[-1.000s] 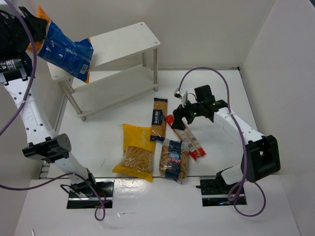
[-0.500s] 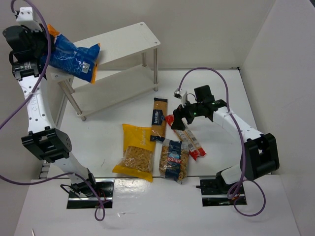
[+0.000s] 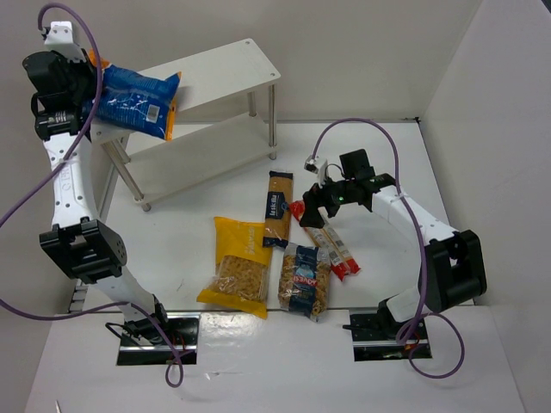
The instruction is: Place and organize the pasta boxes and bags onto the shelf
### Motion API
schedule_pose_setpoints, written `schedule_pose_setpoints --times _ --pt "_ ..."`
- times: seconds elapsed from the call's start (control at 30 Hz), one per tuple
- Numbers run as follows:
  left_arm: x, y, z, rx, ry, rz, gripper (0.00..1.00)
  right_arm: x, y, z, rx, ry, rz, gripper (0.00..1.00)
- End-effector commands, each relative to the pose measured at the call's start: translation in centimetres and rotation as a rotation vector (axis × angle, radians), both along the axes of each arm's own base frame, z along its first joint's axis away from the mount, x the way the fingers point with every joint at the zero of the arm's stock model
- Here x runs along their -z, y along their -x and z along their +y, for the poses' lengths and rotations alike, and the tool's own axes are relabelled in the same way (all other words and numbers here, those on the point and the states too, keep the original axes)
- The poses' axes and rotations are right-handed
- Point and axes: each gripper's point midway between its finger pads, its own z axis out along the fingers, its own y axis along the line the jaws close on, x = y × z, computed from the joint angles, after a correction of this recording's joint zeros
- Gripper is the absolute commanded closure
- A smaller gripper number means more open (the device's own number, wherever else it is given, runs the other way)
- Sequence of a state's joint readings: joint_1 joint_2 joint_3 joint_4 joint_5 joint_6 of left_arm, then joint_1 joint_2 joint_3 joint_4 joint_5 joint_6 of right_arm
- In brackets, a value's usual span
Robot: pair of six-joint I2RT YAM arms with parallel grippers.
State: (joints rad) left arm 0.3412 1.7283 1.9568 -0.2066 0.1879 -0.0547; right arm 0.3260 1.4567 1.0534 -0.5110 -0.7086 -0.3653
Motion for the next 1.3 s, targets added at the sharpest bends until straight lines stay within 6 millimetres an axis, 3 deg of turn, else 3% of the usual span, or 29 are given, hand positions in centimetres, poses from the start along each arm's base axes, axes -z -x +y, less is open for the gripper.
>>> schedule_pose_setpoints --times 0.0,0.17,0.23,0.27,0.37,0.43,0.53,0.57,0.6,0.8,0.93,0.97,1.13,1.17,1.2,1.23,1.27 --pt "-0.5 -0.9 1.0 -0.049 -0.028 -0.033 1.0 0.1 -0.1 -0.2 -0.008 -0.01 -0.005 0.01" --pt "-2.0 -0.8 2.6 -0.101 -0.037 -0.057 1.0 0.1 -0.1 -0.2 -0.008 -0.01 -0.005 0.01" --pt "-1.5 -1.3 2.7 -0.101 -0.017 -0.035 0.95 0.1 -0.1 -0.2 -0.008 -0.01 -0.005 0.01" --pt "-2.7 -1.1 2.4 -0.086 -0.024 -0.058 0.91 0.1 -0.1 -0.2 -0.008 -0.01 -0.005 0.01" --pt "-2.4 -1.0 2.7 -0.086 -0.021 -0.048 0.47 0.1 -0.3 -0.5 0.002 -0.01 -0.005 0.01" --pt "-3.1 -0.3 2.3 -0.077 -0.024 -0.055 0.33 0.1 -0.3 -0.5 0.002 -0.01 -0.005 0.01" --pt "-4.1 0.5 1.8 -0.068 -0.028 -0.07 0.23 0.1 -0.3 -0.5 0.002 -0.01 -0.005 0.01" --pt "-3.7 0.4 1.8 -0.068 -0.025 -0.06 0.07 0.1 -0.3 -0.5 0.002 -0.01 -0.005 0.01" --pt "-4.4 0.9 1.7 -0.068 -0.03 -0.074 0.0 -0.2 -0.3 -0.5 0.002 -0.013 -0.014 0.01" --pt "-8.2 4.1 0.3 -0.057 -0.06 -0.135 0.0 -0.5 0.0 -0.6 0.002 -0.016 -0.024 0.01" --pt "-9.0 5.7 -0.7 -0.034 -0.053 -0.113 0.0 -1.1 -0.1 -0.9 0.011 -0.022 -0.042 0.01" --pt "-10.0 6.4 -1.3 -0.016 -0.058 -0.125 0.0 -1.4 -0.1 -0.9 0.011 -0.024 -0.05 0.01" --pt "-8.4 9.2 -5.1 0.121 -0.016 -0.023 0.0 -2.5 -1.0 -1.8 0.066 -0.016 -0.09 0.01" --pt "-8.5 10.6 -6.0 0.148 -0.025 -0.017 0.0 -2.9 -1.0 -1.9 0.072 -0.013 -0.103 0.01" --pt "-6.7 10.8 -6.4 0.17 -0.02 0.023 0.0 -3.8 -1.2 -1.9 0.072 -0.021 -0.13 0.01" --pt "-7.2 12.7 -8.1 0.214 -0.026 0.005 0.0 -4.0 -1.2 -2.0 0.086 -0.02 -0.132 0.01" --pt "-6.5 13.4 -8.6 0.232 -0.037 0.018 0.0 -4.3 -1.2 -2.2 0.095 -0.015 -0.145 0.01"
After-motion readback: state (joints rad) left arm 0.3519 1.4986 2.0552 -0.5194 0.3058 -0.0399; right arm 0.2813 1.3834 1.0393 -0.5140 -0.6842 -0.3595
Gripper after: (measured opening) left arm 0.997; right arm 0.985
